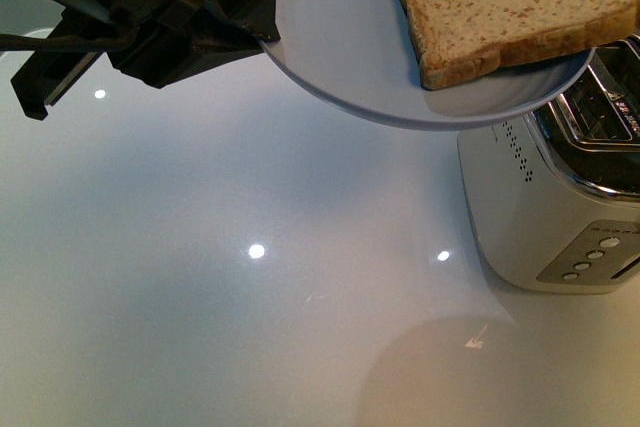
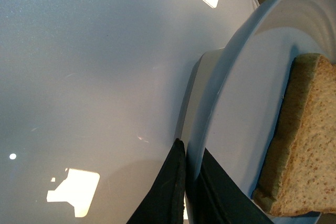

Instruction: Left arm holds plate, right arm toasts bread

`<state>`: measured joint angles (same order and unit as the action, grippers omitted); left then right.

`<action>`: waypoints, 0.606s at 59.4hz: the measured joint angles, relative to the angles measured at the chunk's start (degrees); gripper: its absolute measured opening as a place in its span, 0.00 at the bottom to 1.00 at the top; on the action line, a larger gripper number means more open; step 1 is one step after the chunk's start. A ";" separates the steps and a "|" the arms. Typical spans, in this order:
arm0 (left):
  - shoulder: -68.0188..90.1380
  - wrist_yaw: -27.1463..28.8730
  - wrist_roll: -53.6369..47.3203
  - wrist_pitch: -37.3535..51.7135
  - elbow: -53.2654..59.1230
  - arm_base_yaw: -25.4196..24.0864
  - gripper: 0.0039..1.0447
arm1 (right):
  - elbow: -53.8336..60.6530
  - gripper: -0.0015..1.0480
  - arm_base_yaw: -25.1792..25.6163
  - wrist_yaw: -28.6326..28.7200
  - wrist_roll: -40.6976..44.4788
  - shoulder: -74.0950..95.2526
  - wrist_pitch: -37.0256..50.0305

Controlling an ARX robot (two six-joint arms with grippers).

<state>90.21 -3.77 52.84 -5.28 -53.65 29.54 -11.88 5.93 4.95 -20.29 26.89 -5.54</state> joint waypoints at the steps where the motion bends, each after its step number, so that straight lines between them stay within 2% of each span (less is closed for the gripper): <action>1: -0.02 -0.02 0.00 0.00 0.00 0.00 0.03 | -0.94 0.92 0.37 1.36 -0.55 1.77 1.27; 10: -0.02 -0.11 -0.02 0.00 0.00 0.00 0.03 | -6.25 0.92 0.50 9.11 -6.86 13.92 9.38; 19: -0.02 -0.09 -0.02 0.00 0.00 0.00 0.03 | -10.58 0.92 -3.85 14.71 -13.99 27.67 18.84; 36: -0.02 -0.09 -0.04 0.00 0.00 0.00 0.03 | -16.87 0.92 -10.71 16.04 -21.00 44.37 28.22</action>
<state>90.19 -3.86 52.80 -5.28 -53.65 29.54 -28.75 -4.78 20.99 -41.30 71.26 22.68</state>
